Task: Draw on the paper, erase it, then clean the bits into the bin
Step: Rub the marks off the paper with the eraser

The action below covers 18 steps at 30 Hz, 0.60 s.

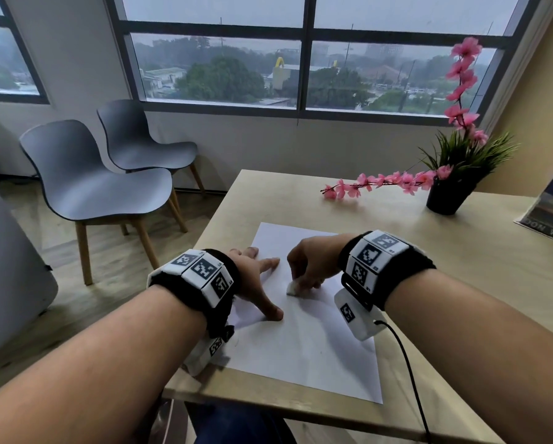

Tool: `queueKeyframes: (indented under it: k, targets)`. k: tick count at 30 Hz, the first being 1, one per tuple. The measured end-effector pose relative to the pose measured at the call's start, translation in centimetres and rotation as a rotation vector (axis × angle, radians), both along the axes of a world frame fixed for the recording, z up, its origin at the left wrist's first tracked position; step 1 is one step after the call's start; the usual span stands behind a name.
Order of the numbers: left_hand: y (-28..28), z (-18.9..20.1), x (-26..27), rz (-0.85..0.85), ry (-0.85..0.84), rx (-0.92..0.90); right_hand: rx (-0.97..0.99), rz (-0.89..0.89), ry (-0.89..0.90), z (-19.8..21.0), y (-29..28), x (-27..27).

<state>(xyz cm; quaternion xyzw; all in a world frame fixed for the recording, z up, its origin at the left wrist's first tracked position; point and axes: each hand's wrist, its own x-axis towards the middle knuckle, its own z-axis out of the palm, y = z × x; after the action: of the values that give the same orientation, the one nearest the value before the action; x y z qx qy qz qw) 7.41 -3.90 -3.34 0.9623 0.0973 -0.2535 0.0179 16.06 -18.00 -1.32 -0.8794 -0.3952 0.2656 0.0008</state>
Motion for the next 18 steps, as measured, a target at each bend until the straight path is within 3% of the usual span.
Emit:
queueKeyframes:
  k: [4, 8, 14, 18]
  targets:
    - [0.0, 0.0, 0.1, 0.005, 0.004, -0.003, 0.071, -0.051, -0.073, -0.1, 0.3, 0.7]
    - [0.0, 0.0, 0.2, 0.0, 0.013, 0.003, 0.01, 0.041, 0.015, -0.2, -0.4, -0.2]
    - [0.0, 0.0, 0.1, 0.002, 0.018, 0.014, 0.02, -0.006, -0.093, 0.3, -0.7, 0.1]
    - [-0.1, 0.2, 0.1, -0.002, 0.026, 0.021, -0.034, 0.054, -0.037, 0.3, -1.7, -1.2]
